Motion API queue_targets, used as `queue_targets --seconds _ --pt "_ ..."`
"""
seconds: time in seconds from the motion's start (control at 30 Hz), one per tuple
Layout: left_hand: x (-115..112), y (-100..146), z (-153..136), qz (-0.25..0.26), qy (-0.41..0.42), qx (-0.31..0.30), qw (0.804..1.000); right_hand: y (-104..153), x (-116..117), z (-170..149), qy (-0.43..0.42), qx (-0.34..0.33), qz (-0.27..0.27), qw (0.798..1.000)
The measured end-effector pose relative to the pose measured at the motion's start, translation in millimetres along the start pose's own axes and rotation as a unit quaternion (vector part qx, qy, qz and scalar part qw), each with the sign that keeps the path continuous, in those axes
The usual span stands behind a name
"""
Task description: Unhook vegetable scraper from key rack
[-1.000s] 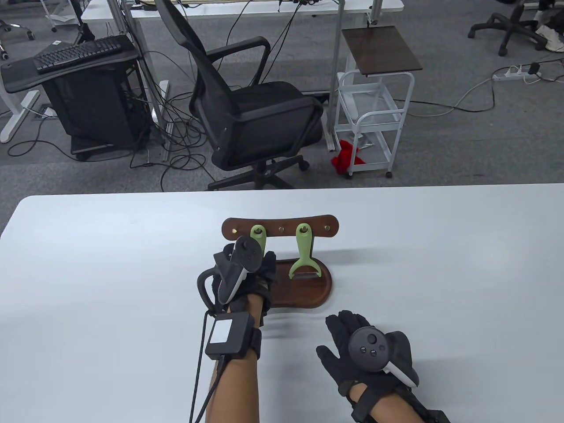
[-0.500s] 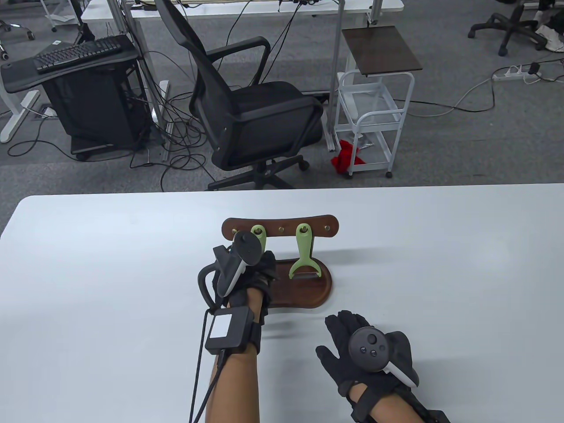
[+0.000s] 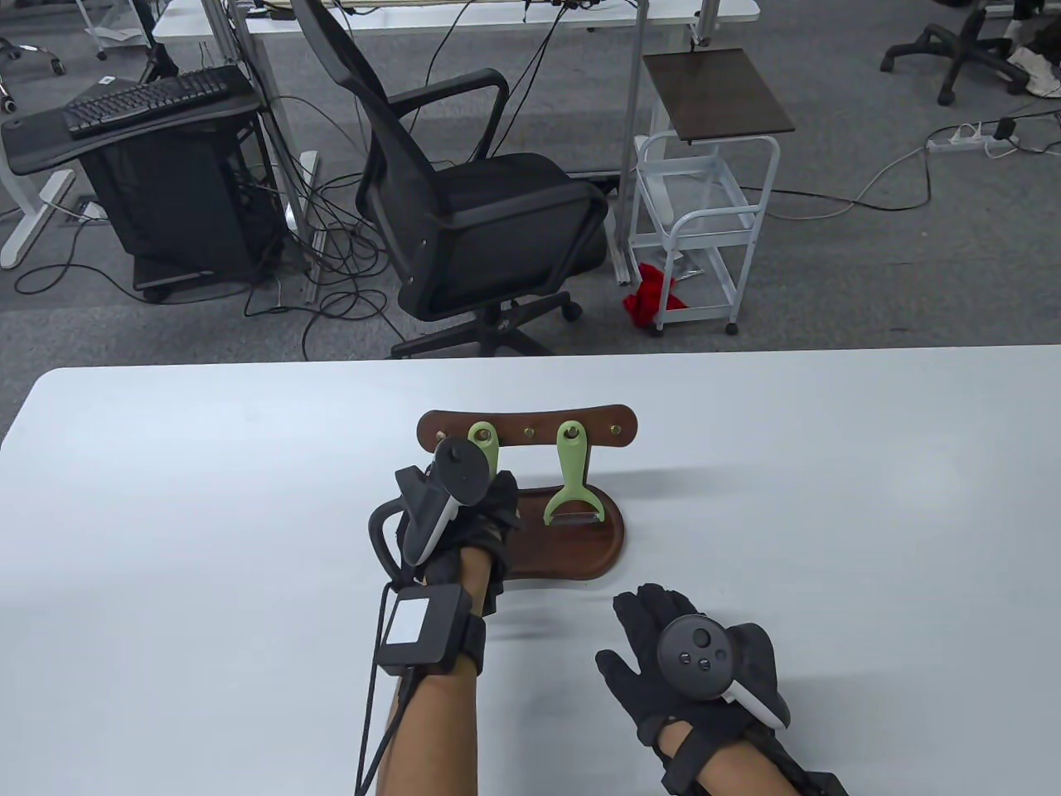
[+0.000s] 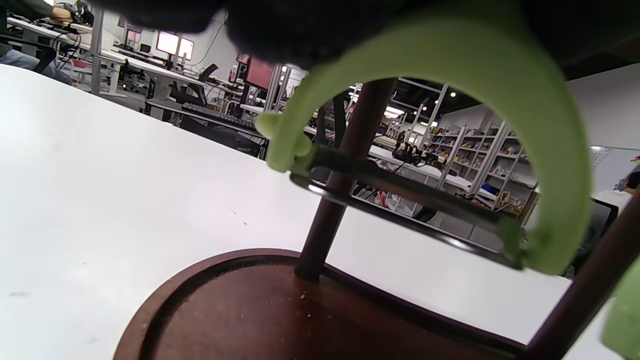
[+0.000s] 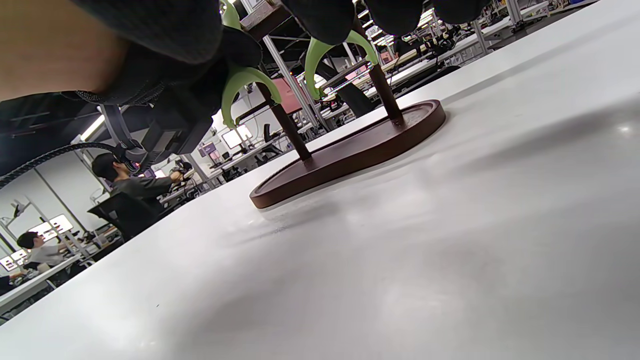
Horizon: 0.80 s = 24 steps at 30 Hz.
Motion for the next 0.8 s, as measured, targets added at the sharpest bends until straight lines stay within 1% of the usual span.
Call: queue_targets --seconds 0.13,0.23,0.3,0.6,0.8 --pt "3.5 5.1 1.6 0.019 0.009 -0.019 1.0 0.0 0.6 0.4 0.001 -0.001 0.002 1.0" --pt "6.3 11.7 0.0 0.026 0.016 -0.02 0.999 0.1 0.3 -0.1 0.001 0.0 0.002 1.0" --pt "9.1 20.0 0.2 0.033 0.03 -0.029 0.999 0.2 0.0 -0.5 0.0 0.001 0.001 1.0" --pt "14.4 56.9 -7.3 0.058 0.027 -0.074 0.995 0.3 0.4 0.2 0.002 0.002 0.001 1.0" --pt "12.6 80.8 -14.7 0.058 0.032 -0.085 0.994 -0.8 0.0 -3.3 0.0 0.008 0.002 1.0"
Point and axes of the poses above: the tracker on the back of each hand, its own z axis roughly to the thumb side, its own y axis roughly from the fingertips to the wrist, x = y × z, the point moved 5 cm from there along -y, roughly from the wrist to the fingertips, and after that the axes turned 5 degrees about z, right-handed, at the moved point
